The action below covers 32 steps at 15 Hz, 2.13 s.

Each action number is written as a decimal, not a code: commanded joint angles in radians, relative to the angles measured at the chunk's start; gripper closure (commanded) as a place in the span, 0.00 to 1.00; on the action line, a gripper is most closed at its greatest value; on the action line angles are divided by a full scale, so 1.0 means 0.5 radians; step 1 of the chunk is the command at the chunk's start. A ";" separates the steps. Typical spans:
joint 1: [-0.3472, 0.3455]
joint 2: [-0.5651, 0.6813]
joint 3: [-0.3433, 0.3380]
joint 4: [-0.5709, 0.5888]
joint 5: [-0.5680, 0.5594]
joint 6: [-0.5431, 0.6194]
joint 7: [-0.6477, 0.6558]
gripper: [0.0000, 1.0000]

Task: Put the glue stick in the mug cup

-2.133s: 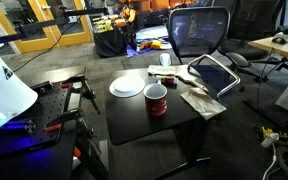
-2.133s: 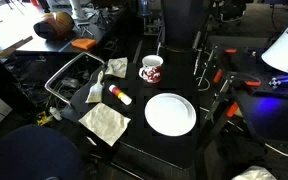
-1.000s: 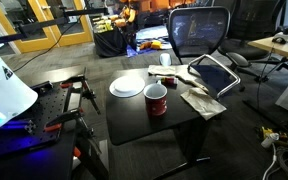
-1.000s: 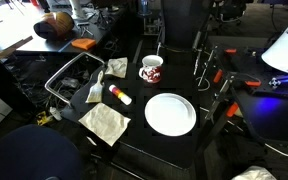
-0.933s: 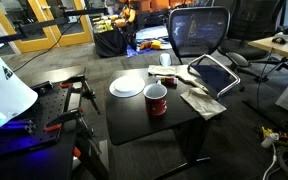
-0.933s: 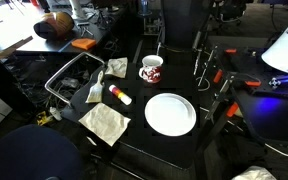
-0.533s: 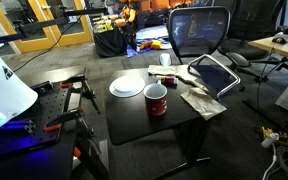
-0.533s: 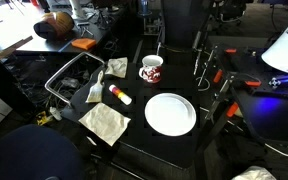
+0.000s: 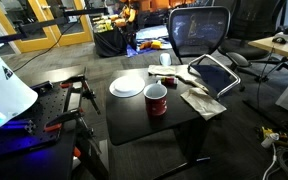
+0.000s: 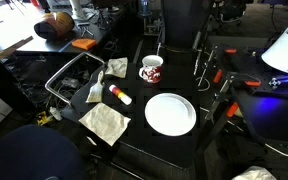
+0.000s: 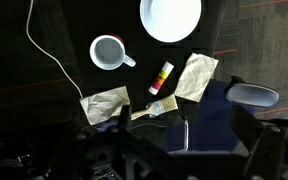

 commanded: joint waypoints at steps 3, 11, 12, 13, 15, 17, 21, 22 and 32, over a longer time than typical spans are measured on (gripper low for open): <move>0.020 0.067 0.055 0.061 0.004 -0.001 0.042 0.00; 0.016 0.155 0.083 0.094 -0.025 -0.002 0.178 0.00; 0.019 0.190 0.100 0.101 -0.034 0.014 0.246 0.00; 0.023 0.218 0.113 0.103 -0.042 0.020 0.301 0.00; 0.035 0.279 0.142 0.102 -0.038 0.047 0.411 0.00; 0.051 0.351 0.178 0.099 -0.044 0.117 0.548 0.00; 0.103 0.520 0.233 0.096 -0.085 0.356 0.848 0.00; 0.123 0.566 0.241 0.093 -0.123 0.420 0.937 0.00; 0.304 1.024 0.186 0.103 -0.304 0.809 1.554 0.00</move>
